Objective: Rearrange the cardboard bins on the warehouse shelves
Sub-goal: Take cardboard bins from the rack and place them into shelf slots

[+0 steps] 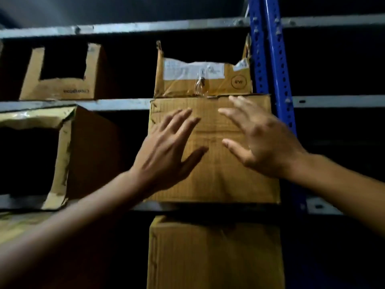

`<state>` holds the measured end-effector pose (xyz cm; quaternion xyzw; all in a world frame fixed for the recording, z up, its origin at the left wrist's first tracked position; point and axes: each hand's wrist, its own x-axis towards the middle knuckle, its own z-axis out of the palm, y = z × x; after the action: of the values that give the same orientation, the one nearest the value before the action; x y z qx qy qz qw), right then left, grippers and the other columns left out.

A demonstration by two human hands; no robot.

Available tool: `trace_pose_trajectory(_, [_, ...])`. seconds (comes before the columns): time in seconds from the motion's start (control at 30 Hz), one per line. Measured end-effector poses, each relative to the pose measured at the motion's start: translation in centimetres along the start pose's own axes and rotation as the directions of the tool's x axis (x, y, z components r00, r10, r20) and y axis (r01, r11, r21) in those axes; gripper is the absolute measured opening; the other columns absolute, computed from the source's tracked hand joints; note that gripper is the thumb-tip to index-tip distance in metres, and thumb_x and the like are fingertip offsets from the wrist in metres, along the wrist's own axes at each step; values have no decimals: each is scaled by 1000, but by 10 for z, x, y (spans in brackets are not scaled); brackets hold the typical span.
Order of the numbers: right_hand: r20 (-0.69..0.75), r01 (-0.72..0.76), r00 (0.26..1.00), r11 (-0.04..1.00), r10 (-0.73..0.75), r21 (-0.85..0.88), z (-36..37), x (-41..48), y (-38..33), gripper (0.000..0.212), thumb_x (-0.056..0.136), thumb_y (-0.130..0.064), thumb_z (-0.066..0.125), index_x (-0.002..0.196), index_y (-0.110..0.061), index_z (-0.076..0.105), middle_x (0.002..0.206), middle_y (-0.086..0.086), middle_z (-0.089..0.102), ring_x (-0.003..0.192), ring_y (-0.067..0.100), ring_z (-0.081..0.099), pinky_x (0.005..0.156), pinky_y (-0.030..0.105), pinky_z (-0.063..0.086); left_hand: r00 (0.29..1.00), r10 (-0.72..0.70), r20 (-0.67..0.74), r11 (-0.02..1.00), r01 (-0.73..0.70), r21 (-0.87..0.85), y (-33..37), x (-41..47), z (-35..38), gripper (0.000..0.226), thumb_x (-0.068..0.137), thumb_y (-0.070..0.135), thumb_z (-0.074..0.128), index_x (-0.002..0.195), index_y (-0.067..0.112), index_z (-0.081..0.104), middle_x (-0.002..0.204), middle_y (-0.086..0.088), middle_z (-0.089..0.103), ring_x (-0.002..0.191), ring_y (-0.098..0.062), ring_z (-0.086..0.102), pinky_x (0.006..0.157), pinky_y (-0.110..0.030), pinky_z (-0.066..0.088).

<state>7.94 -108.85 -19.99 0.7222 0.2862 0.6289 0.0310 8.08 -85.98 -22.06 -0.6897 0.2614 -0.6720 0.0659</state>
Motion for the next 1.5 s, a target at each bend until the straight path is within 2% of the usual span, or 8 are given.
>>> trace_pose_trajectory(0.13, [43, -6, 999, 1000, 5, 26, 24, -64, -31, 74, 83, -54, 47, 147, -18, 37, 157, 16, 25, 147, 31, 20, 115, 55, 25, 993, -76, 95, 996, 80, -37, 35, -67, 13, 72, 93, 57, 45, 144, 7, 42, 154, -16, 32, 145, -31, 25, 110, -51, 34])
trace_pose_trajectory(0.3, [168, 21, 986, 996, -6, -88, 54, -100, -52, 99, 74, -65, 60, 152, -14, 26, 160, 21, 9, 149, 34, 6, 113, 65, 17, 971, -132, 198, 987, 111, 117, 35, -98, 35, 93, 86, 63, 54, 154, 9, 21, 162, -17, 10, 150, -32, 5, 117, -55, 20])
trace_pose_trajectory(0.43, [191, -27, 979, 981, 65, -195, 73, -98, -52, 103, 68, -35, 77, 153, -13, 24, 159, 24, 4, 148, 38, 4, 112, 67, 13, 944, -141, 299, 967, 66, 248, 17, -89, 45, 114, 69, 46, 73, 155, 9, 8, 162, -19, 0, 149, -35, -4, 117, -59, 15])
trace_pose_trajectory(0.57, [178, -110, 972, 964, 156, -243, 85, -88, -49, 96, 69, -17, 73, 152, -19, 26, 159, 24, 11, 147, 39, 10, 108, 71, 18, 942, -143, 305, 963, 62, 261, 5, -80, 53, 103, 74, 38, 73, 155, 10, 15, 161, -21, 8, 148, -39, 5, 115, -62, 19])
trace_pose_trajectory(0.7, [129, -145, 975, 960, 179, -238, 89, -85, -51, 80, 77, -10, 63, 149, -23, 32, 157, 22, 21, 145, 38, 21, 102, 71, 28, 947, -171, 273, 964, 102, 247, 5, -79, 61, 94, 78, 34, 74, 152, 9, 23, 158, -24, 19, 145, -43, 18, 107, -66, 30])
trace_pose_trajectory(0.93, [-27, -155, 988, 969, 153, -191, 80, -94, -49, 79, 75, 0, 62, 147, -24, 39, 156, 17, 28, 143, 35, 27, 106, 67, 29, 967, -162, 198, 976, 127, 176, 13, -83, 56, 73, 90, 30, 50, 154, 14, 20, 160, -21, 14, 148, -40, 7, 110, -67, 23])
trace_pose_trajectory(1.17, [-88, -305, 951, 949, 298, -81, 47, -105, -76, 65, 85, -2, 25, 144, -20, 45, 156, 15, 30, 145, 33, 25, 108, 65, 26, 992, -109, 66, 992, 104, 74, 29, -87, 20, 67, 91, 25, 53, 151, 16, 25, 159, -20, 19, 148, -41, 9, 115, -64, 13])
trace_pose_trajectory(1.5, [-285, -346, 897, 938, 337, 20, -16, -91, -143, 50, 89, -5, 44, 135, -22, 56, 152, 12, 38, 144, 29, 28, 111, 63, 20, 991, -122, -49, 993, 122, -4, 31, -97, -69, 57, 93, 15, 44, 148, 17, 31, 156, -20, 27, 147, -40, 17, 116, -60, 13])
